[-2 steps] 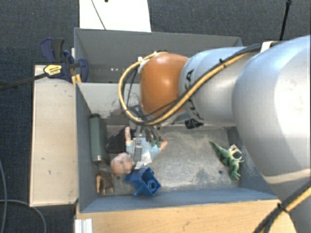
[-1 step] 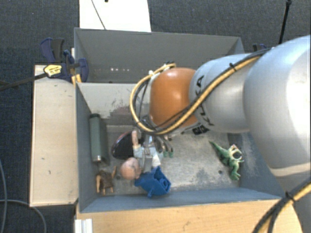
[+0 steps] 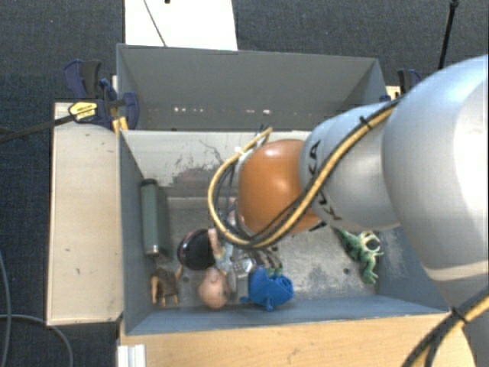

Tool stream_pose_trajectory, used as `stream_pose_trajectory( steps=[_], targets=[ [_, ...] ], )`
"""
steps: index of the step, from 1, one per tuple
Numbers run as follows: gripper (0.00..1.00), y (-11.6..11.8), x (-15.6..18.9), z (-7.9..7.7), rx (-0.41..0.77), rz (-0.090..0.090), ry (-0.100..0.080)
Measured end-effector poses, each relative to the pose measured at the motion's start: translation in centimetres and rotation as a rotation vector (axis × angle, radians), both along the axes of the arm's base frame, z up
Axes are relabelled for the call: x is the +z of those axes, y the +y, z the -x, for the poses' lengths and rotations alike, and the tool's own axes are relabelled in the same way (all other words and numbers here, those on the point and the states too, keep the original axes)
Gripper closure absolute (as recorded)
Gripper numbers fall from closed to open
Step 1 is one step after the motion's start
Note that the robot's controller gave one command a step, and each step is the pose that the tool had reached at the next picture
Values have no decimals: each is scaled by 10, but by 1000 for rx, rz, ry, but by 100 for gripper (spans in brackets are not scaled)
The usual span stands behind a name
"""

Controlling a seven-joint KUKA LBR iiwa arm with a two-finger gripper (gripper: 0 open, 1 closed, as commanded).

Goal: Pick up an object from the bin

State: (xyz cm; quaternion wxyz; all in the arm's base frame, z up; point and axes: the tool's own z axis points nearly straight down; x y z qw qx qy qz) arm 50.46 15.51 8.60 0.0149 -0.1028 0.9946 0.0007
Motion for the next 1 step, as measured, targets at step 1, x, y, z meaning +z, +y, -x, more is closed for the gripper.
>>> stream_pose_trajectory(
  steps=[1],
  targets=[
    [100,64,-11,-64,316,44,51]
  ],
)
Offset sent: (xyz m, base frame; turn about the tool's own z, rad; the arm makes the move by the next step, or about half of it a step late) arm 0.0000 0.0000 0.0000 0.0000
